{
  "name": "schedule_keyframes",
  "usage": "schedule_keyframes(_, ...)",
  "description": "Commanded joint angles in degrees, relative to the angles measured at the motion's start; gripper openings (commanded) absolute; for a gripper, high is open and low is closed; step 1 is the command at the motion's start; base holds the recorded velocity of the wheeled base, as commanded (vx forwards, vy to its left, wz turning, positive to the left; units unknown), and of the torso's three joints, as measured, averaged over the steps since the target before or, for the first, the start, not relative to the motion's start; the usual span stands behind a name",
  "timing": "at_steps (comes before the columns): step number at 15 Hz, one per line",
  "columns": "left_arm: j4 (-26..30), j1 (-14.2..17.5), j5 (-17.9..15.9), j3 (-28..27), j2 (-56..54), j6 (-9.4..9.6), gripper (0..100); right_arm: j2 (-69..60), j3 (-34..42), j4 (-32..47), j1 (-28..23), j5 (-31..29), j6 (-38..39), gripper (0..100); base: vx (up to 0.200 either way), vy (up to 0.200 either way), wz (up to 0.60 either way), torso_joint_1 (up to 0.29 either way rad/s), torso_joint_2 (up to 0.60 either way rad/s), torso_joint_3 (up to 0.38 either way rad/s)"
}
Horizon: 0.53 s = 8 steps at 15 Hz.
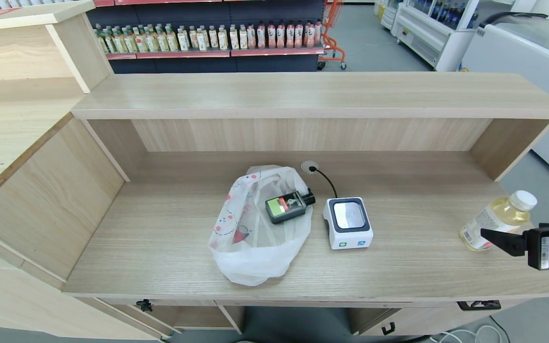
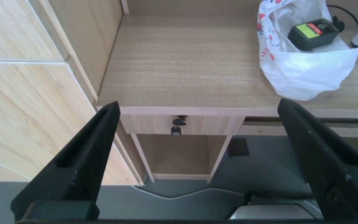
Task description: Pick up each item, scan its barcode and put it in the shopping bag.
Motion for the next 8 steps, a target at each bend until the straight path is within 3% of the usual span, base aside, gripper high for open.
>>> schedule_keyframes(1, 0.0, 0.0, 0.0, 0.0, 0.0, -0.06, 100, -2.6, 0.8, 1.3, -1.5, -0.2, -0.6, 100, 0.0, 0.0, 0.0, 0.0, 0.0, 0.0)
schedule_keyframes(8, 0.0, 0.0, -0.1, 0.0, 0.0, 0.02, 100, -5.9, 7.4, 2.1, -4.4, -0.9, -3.0, 100, 0.0, 0.0, 0.0, 0.0, 0.0, 0.0)
